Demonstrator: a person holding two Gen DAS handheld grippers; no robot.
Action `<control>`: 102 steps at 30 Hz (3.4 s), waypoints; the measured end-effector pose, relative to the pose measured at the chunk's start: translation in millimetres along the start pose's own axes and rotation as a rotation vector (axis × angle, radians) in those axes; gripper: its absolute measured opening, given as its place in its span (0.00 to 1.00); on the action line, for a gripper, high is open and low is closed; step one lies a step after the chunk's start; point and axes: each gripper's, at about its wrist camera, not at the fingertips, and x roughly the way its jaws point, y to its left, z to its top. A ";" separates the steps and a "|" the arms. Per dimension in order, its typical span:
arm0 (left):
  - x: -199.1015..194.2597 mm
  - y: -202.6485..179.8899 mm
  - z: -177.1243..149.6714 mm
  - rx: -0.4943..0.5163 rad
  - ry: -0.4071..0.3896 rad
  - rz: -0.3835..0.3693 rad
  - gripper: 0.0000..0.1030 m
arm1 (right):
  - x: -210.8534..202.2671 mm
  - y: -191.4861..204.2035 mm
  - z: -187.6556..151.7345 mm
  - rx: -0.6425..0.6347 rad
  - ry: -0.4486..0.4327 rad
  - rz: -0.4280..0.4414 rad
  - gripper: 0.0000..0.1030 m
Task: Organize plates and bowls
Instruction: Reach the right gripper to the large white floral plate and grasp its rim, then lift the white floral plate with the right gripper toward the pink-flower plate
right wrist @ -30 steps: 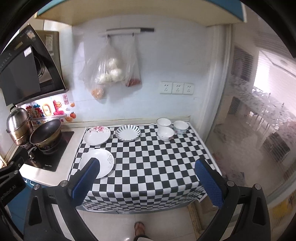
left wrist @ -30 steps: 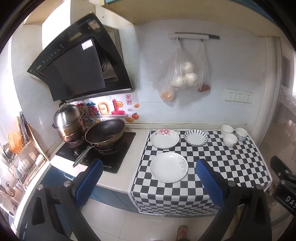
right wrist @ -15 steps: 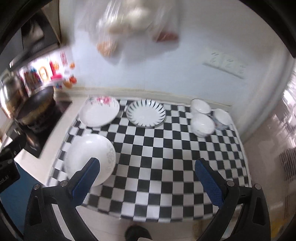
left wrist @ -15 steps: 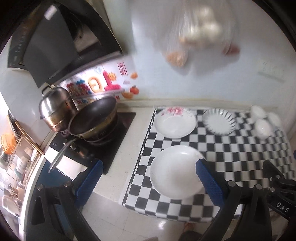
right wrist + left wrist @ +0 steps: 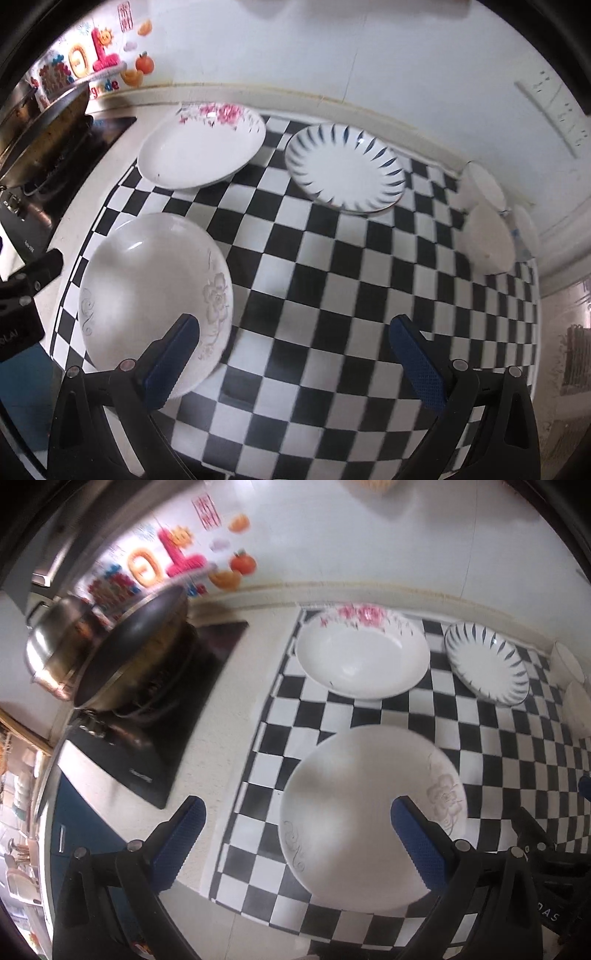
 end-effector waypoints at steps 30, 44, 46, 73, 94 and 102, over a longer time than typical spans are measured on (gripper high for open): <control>155.9 11.8 14.7 0.050 0.397 -0.371 0.41 | 140.0 10.4 15.2 0.257 0.404 0.499 0.33; 125.9 -5.2 -1.6 0.051 0.393 -0.380 0.38 | 124.7 -28.6 6.0 0.293 0.346 0.490 0.20; 117.5 -22.4 -0.8 0.072 0.389 -0.390 0.38 | 117.2 -41.9 5.1 0.307 0.333 0.485 0.20; 109.6 -200.8 2.3 0.299 0.421 -0.385 0.38 | 128.0 -199.2 -61.2 0.524 0.333 0.395 0.21; 29.3 -137.1 36.8 0.161 0.204 -0.334 0.39 | 67.6 -217.9 -22.3 0.509 0.212 0.384 0.27; 48.9 -36.6 96.4 -0.031 0.115 -0.303 0.59 | 31.4 -143.8 81.2 0.389 0.032 0.552 0.87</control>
